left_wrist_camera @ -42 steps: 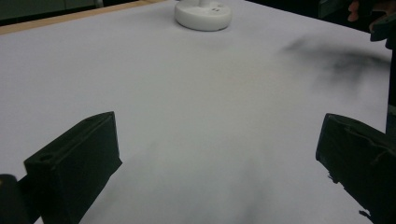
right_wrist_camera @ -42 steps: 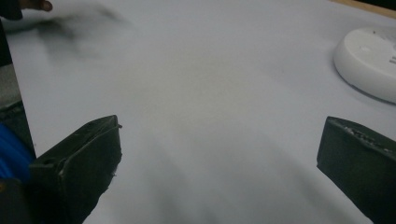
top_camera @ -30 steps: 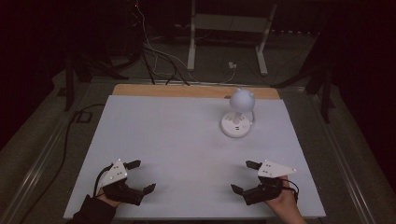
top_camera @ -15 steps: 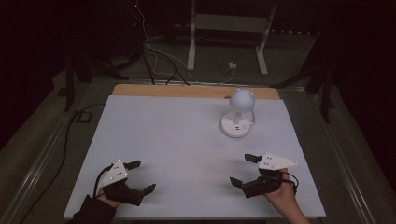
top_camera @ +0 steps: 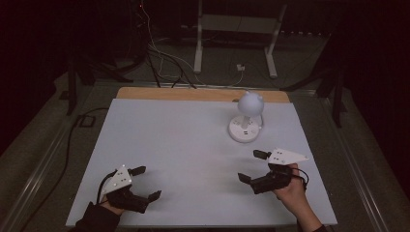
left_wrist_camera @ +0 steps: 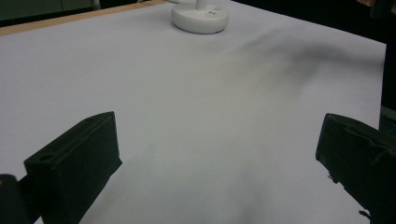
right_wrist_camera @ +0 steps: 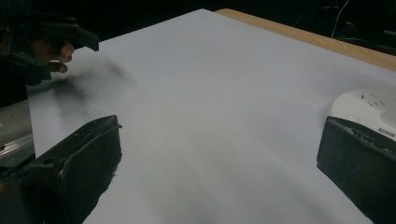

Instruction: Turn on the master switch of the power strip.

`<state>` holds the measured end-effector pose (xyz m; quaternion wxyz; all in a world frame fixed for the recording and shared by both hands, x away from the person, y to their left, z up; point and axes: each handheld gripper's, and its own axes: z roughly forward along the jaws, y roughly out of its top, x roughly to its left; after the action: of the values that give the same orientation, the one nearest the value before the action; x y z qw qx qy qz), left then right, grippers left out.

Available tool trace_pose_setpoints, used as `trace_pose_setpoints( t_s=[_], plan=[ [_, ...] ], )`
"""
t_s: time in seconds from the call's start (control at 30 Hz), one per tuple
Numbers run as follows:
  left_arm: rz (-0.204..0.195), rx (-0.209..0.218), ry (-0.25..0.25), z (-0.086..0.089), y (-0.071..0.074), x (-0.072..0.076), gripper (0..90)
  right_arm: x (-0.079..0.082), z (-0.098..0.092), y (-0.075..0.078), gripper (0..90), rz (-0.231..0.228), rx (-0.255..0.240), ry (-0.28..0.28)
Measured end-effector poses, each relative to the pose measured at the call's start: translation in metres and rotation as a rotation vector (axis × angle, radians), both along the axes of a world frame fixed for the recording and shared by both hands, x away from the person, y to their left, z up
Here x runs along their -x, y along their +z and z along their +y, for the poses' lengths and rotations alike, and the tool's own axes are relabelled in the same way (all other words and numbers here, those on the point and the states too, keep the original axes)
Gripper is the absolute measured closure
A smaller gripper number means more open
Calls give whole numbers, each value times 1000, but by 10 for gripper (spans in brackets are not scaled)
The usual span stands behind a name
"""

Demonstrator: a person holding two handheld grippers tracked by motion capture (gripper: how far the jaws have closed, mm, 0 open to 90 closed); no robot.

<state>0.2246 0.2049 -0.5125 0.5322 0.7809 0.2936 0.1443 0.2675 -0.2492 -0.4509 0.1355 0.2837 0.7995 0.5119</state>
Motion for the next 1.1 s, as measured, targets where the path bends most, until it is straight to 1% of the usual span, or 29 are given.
trace_pose_setpoints(
  t_s=[0.07,0.23,0.27,0.5,0.7,1.0,1.1],
  plan=[
    [2,2,-1,0,0,0,2,-3,0,2,0,2,-6,0],
    [-1,2,-4,0,0,0,2,-7,0,7,0,-12,-9,-4],
    [0,4,-3,0,0,0,2,-10,-1,9,0,-13,-18,-3],
    [2,7,-1,0,0,0,2,-18,-2,14,0,-28,-12,-13],
    [3,8,-2,0,0,0,2,-31,-4,19,0,-36,-13,-28],
    [3,7,-4,0,0,0,2,-44,-11,23,0,-34,-27,-51],
    [3,6,-4,0,0,0,2,-46,-12,22,0,-42,-18,-59]
  ],
)
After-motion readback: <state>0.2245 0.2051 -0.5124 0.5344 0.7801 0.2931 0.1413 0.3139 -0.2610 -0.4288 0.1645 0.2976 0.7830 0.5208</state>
